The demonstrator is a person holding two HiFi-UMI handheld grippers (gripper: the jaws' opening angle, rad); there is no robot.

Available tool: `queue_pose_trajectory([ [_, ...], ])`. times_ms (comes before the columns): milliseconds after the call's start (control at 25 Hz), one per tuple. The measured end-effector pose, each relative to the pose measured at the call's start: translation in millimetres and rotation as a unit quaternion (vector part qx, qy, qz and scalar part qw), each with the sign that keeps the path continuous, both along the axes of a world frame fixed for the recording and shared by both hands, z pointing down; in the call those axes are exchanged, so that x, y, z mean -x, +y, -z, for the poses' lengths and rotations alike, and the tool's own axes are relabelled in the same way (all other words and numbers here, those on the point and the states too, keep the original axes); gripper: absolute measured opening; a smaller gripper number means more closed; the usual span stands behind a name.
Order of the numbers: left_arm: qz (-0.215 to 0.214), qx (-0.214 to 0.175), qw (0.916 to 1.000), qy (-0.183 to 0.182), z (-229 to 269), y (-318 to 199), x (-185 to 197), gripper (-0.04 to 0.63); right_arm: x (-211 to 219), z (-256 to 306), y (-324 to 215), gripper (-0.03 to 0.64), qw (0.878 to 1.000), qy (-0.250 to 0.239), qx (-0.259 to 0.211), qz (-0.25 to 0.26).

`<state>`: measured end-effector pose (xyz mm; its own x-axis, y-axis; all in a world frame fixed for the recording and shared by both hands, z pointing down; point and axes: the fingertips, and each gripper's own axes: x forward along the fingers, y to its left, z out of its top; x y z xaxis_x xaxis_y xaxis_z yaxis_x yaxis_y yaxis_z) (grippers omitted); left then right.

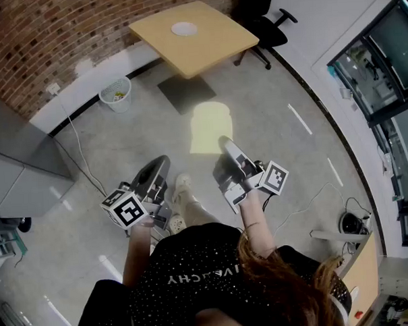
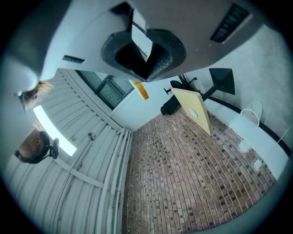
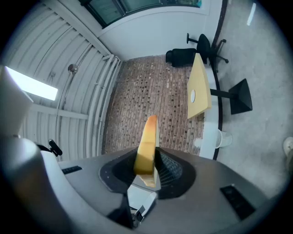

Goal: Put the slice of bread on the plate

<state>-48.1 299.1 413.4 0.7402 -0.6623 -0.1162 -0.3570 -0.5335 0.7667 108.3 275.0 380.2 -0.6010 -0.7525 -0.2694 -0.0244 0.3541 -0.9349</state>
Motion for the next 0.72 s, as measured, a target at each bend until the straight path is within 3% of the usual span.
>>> queue_pose_trajectory([
  [120,-0.005,-0.006,1.0,-0.001,6.0,-31.8,-3.9,0.009,1.5,10.3,-37.7,0.095,1.0,0.004,-0.012,-0.001],
  [360,-0.009,-0.018,0.9996,-0.019,21.7,-137.0,3.8,0.009,6.2,5.2,-142.1,0.095,1.0,-0.014,0.009,-0.014],
  [720,-0.008,-0.011,0.9996,-0.025,30.2,-246.6,1.5,0.009,22.0,16.6,-246.4,0.095,1.0,-0.008,0.007,0.025],
])
